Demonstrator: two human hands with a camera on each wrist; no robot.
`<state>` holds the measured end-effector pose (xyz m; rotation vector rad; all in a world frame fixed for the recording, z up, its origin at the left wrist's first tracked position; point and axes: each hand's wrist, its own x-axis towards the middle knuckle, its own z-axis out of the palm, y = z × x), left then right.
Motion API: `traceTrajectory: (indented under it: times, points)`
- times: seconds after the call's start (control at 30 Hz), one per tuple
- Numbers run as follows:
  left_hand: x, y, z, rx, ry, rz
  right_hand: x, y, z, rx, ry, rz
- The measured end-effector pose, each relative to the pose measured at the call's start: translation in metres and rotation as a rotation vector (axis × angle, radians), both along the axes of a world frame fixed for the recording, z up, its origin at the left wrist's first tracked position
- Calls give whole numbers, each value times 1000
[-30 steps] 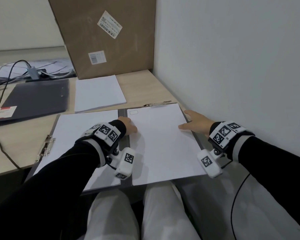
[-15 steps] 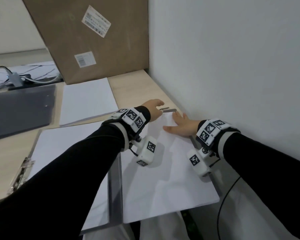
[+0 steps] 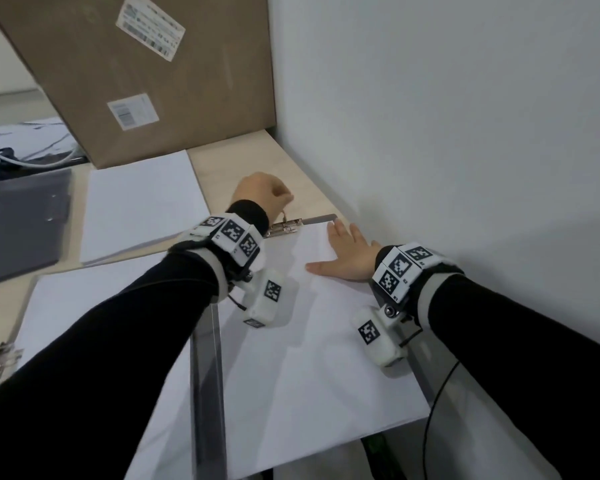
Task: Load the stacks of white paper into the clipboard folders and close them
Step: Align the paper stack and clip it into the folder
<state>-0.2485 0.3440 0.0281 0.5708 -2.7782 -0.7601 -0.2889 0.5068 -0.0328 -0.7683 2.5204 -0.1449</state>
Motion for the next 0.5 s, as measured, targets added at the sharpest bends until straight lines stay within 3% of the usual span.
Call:
traceTrajectory:
  times: [0.13,0.3,0.4,0.5]
  points:
    - [27,-24,3,-179,-200,-6,1,1,1,-4,-1,-1]
    - [37,-27,-1,-330,-609,-113,3,-1,3,10,-2,-3]
    - [38,-22,-8,-411,-689,-143,3,-1,3,10,-2,-5]
    - [41,-19,-18,-357,-689,-124,4,-1,3,-5,-11,-11]
